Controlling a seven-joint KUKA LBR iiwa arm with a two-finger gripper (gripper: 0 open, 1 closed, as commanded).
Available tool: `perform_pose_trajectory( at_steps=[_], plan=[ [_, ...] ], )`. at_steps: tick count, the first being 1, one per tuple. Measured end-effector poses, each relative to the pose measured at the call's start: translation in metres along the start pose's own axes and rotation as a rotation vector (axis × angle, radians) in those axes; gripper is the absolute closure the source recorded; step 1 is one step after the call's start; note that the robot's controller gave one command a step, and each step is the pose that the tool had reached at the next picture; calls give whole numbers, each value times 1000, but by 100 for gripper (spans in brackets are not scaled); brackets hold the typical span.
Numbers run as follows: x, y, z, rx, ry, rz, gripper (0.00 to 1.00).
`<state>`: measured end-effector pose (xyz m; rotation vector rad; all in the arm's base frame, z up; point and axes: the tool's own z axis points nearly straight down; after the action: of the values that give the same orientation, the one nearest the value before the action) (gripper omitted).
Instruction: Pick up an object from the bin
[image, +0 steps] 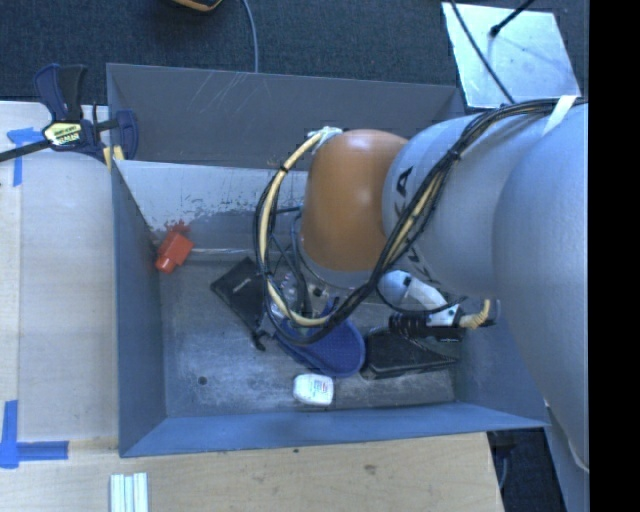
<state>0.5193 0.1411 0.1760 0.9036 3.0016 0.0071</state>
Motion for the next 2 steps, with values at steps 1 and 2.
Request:
perform_pose_trajectory(
  at_steps=[1,2],
  plan=[
    [-28,34,-277,-3,-4,22,100],
    [-30,31,-145,10,9,-117,100]
  ],
)
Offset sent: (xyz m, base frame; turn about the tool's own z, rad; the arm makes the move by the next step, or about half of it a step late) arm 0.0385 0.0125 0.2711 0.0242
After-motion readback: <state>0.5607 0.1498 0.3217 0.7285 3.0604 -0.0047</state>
